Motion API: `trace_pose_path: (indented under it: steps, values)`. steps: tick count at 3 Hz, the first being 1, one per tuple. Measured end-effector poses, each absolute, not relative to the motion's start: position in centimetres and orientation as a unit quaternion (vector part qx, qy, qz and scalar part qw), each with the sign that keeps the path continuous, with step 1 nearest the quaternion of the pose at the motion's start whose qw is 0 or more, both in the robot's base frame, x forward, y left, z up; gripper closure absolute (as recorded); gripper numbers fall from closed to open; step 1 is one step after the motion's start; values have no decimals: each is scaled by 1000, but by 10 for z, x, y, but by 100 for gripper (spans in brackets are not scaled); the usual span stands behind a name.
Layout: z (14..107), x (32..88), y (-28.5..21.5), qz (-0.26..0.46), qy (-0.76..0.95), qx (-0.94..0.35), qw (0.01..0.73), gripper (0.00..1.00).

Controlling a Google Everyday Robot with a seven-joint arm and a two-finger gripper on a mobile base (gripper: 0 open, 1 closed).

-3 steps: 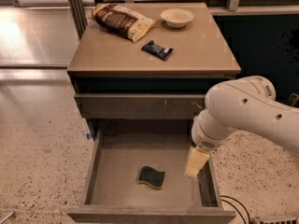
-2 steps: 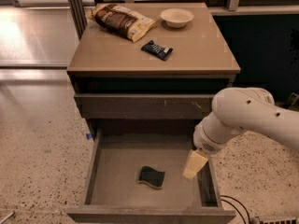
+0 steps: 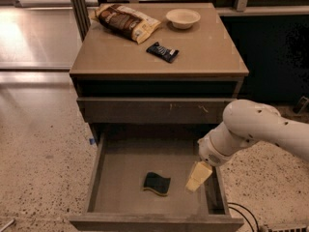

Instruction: Pick sponge from middle drawer and place on counter

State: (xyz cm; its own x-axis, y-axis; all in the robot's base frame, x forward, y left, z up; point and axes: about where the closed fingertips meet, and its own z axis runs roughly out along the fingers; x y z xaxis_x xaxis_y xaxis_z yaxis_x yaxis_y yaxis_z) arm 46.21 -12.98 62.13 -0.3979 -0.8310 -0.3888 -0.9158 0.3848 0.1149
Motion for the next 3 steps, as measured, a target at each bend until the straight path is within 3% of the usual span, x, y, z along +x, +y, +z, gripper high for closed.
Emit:
trace_pose_path:
  steps: [1, 3]
  values:
    - [621, 460, -128, 151, 824, -528, 141, 0]
    - [575, 454, -76, 142, 826, -527, 141, 0]
